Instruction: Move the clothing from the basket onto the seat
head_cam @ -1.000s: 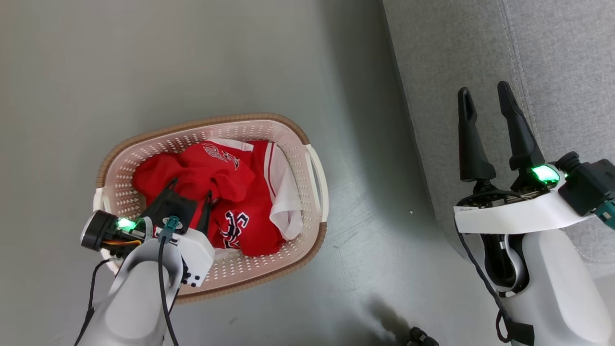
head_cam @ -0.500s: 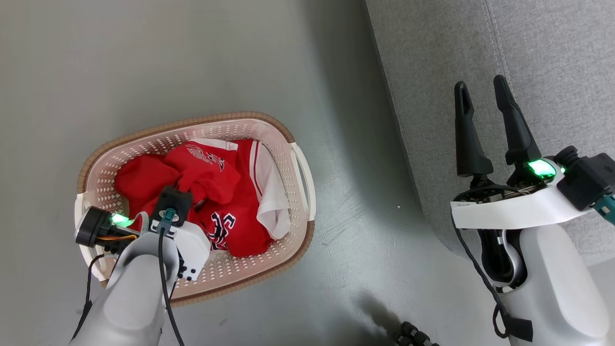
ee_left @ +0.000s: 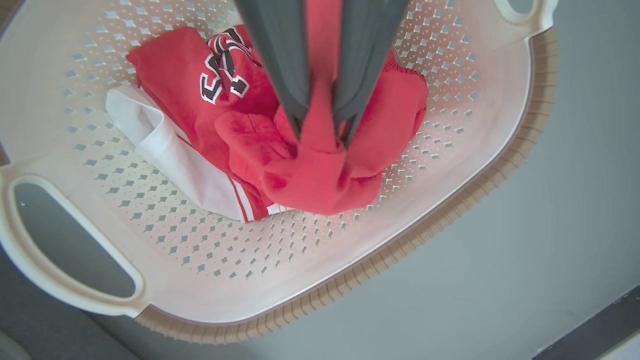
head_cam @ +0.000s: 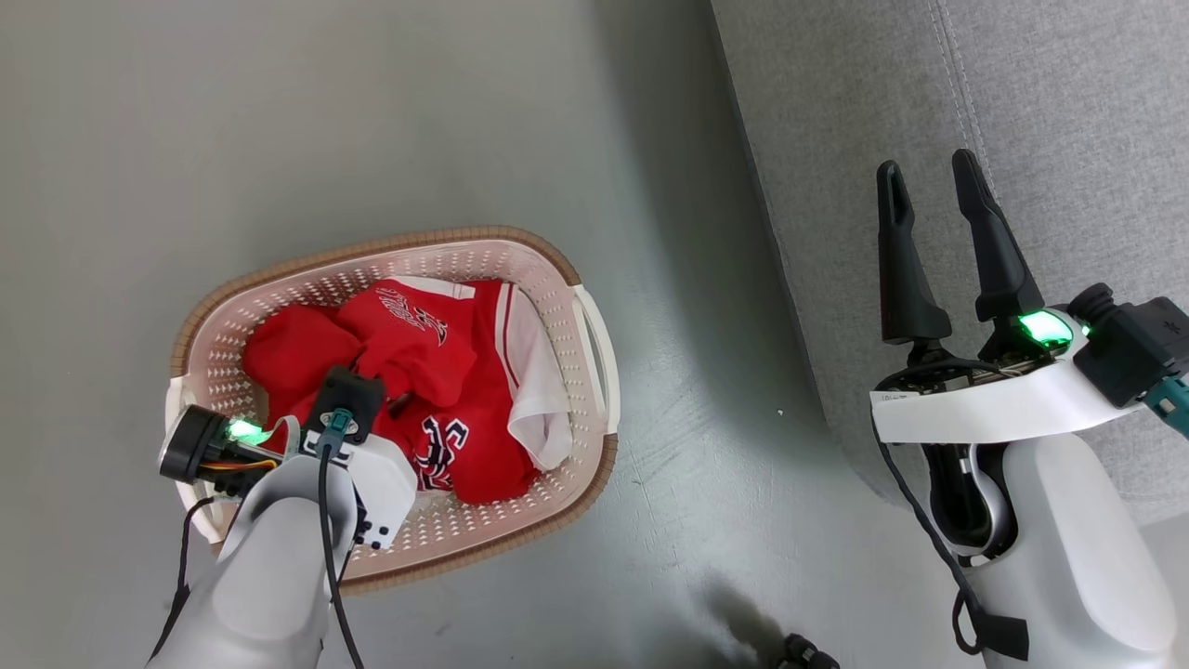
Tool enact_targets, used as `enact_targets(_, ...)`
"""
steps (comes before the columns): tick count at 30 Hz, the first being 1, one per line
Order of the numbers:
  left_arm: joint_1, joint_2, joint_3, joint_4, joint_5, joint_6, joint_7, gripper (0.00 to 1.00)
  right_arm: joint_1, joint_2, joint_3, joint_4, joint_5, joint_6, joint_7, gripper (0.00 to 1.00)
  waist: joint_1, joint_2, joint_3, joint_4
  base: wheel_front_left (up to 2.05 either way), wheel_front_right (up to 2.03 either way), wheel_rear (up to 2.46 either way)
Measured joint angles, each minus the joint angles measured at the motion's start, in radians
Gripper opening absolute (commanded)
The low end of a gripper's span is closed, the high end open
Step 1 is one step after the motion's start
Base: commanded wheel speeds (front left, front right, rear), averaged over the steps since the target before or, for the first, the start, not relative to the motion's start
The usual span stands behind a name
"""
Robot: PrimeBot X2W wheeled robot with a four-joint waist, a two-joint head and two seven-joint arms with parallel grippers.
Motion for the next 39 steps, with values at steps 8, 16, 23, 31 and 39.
enact_targets(8, 0.000, -0.002, 0.016, -0.042, -0.018, 0.000, 0.000, 0.00, 0.000, 0.000, 0.007, 0.011, -0.001, 0.000, 0.000, 1.00, 0.0000, 0.0000, -0.025, 0.017, 0.00, 0.00, 0.00)
enact_targets(16, 0.001, -0.006, 0.041, -0.174, -0.052, 0.009, -0.001, 0.00, 0.000, 0.000, 0.008, 0.027, -0.013, 0.000, 0.000, 1.00, 0.0000, 0.0000, -0.052, 0.039, 0.00, 0.00, 0.00)
enact_targets(23, 0.031, -0.011, 0.044, -0.303, -0.063, 0.010, -0.001, 0.00, -0.001, -0.001, 0.008, 0.042, -0.039, 0.000, 0.000, 1.00, 0.0000, 0.0000, -0.087, 0.067, 0.00, 0.00, 0.00)
enact_targets(31, 0.087, -0.012, 0.040, -0.428, -0.072, 0.009, -0.002, 0.00, -0.001, -0.002, 0.007, 0.063, -0.055, 0.000, 0.000, 1.00, 0.0000, 0.0000, -0.134, 0.101, 0.00, 0.00, 0.00)
enact_targets(39, 0.121, -0.014, 0.051, -0.569, -0.091, 0.010, -0.002, 0.00, 0.000, -0.005, 0.004, 0.084, -0.093, 0.000, 0.000, 1.00, 0.0000, 0.0000, -0.188, 0.136, 0.00, 0.00, 0.00)
